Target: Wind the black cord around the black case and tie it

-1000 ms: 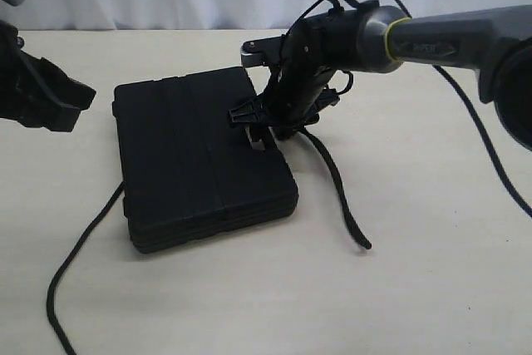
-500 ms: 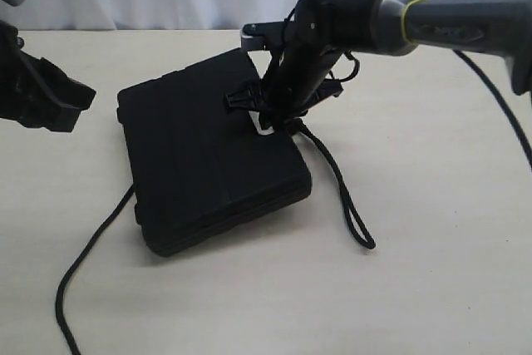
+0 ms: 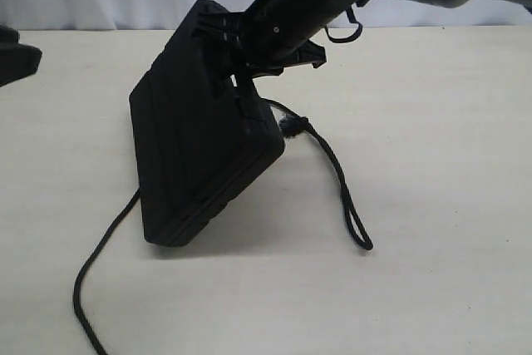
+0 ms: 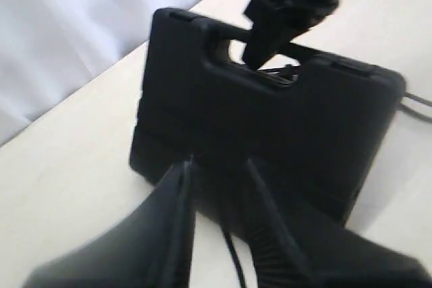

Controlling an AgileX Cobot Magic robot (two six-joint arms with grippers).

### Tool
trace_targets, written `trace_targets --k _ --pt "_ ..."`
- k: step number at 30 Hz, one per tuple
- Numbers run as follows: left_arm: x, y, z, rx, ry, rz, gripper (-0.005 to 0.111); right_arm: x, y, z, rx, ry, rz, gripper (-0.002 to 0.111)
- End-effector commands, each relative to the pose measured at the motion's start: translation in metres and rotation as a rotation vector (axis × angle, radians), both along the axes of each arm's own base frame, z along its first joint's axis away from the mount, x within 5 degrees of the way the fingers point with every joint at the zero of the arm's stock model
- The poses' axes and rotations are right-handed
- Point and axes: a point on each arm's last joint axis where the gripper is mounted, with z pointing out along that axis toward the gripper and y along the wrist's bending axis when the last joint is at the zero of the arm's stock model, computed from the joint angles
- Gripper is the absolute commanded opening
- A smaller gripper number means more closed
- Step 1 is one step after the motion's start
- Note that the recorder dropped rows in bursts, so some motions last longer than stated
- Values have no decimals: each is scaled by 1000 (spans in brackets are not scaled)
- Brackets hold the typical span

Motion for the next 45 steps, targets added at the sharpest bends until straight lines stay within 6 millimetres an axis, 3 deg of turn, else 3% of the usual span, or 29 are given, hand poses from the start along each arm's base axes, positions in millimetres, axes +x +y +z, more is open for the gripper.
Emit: trace_targets --k 1,4,9,13,16,20,25,27,31,34,39,45 --pt "-20 -13 -21 -64 -25 -159 26 0 4 15 59 -59 -22 5" --pt "-26 -23 -38 -89 -38 -292 26 1 2 16 62 -69 -27 5" --pt "-29 -36 -48 -222 -57 -428 43 1 2 17 65 -71 -25 5" --pt "-20 -41 -45 -421 -27 -403 47 1 2 17 65 -71 -25 5" --pt "-6 -37 -45 -490 -40 -274 47 1 2 17 65 -71 -25 5" --pt "8 -27 -56 -383 -38 -147 47 0 2 17 61 -72 -19 5" --pt "14 -24 -33 -310 -133 -140 46 0 2 17 57 -74 -11 5" --pt "13 -25 -28 -282 -144 -157 40 0 2 17 57 -76 -12 5" --pt "3 -50 -33 -149 -141 -297 25 1 2 17 49 -88 -3 5" --pt "-5 -69 -36 -49 -172 -338 25 1 2 17 47 -91 1 5" --pt "-14 -92 -62 10 -162 -367 25 1 2 17 46 -92 2 5" --pt "4 -104 -100 79 -94 -304 25 -1 2 16 39 -69 12 5"
